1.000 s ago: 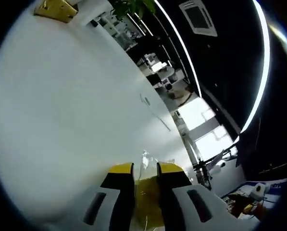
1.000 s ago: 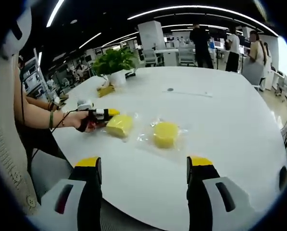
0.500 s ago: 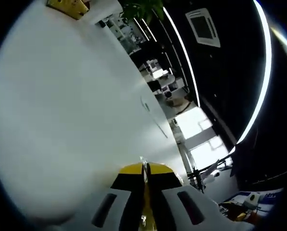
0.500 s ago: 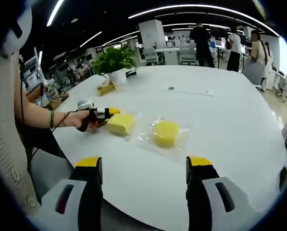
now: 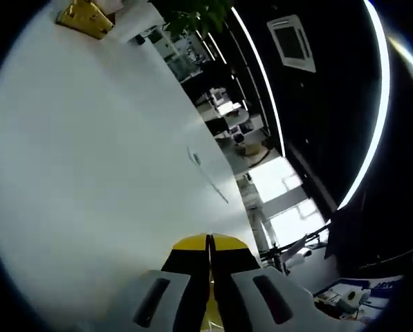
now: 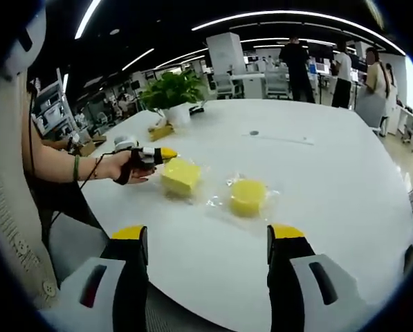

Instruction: Compare the silicone blocks by pressing each to a similar depth, holding the contact briefly, and releasing to observe deformation and rebound differences across the visible hardness samples.

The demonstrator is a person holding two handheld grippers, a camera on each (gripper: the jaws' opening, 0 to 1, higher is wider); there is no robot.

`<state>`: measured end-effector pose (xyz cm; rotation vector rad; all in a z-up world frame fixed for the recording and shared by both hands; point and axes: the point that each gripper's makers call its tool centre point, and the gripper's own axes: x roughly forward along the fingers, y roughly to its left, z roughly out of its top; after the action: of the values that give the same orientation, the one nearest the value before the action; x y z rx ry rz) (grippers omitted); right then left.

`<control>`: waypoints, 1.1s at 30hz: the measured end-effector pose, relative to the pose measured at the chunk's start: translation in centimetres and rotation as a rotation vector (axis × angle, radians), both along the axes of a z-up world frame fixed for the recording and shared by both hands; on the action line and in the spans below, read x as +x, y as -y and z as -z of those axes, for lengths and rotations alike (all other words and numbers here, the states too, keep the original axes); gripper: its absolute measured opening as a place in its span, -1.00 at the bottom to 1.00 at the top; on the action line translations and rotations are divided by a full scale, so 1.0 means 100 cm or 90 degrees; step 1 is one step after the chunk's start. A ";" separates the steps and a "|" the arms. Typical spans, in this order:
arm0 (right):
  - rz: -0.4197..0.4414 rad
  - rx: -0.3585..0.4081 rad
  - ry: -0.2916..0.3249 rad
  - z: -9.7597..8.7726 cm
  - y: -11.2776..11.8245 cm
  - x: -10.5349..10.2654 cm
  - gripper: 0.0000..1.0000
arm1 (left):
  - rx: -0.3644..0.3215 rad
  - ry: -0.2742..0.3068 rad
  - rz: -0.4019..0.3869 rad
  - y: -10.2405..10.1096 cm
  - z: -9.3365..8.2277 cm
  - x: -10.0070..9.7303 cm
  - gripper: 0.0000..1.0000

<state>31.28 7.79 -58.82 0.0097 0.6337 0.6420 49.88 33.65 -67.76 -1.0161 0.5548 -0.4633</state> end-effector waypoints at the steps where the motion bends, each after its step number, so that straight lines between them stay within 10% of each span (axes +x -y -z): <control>1: 0.000 0.003 0.005 -0.002 0.000 -0.001 0.29 | 0.014 0.007 0.005 0.000 -0.003 -0.001 -1.00; 19: -0.025 0.049 0.089 -0.038 -0.002 -0.029 0.27 | 0.187 0.088 0.096 0.056 -0.062 -0.040 -1.00; 33: -0.047 0.050 0.145 -0.064 0.022 -0.037 0.30 | 0.212 0.149 0.108 0.085 -0.134 -0.058 -1.00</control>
<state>27.57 5.60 -52.42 -0.0142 0.3906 0.7273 44.04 25.12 -54.34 -0.5895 0.4893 -0.6097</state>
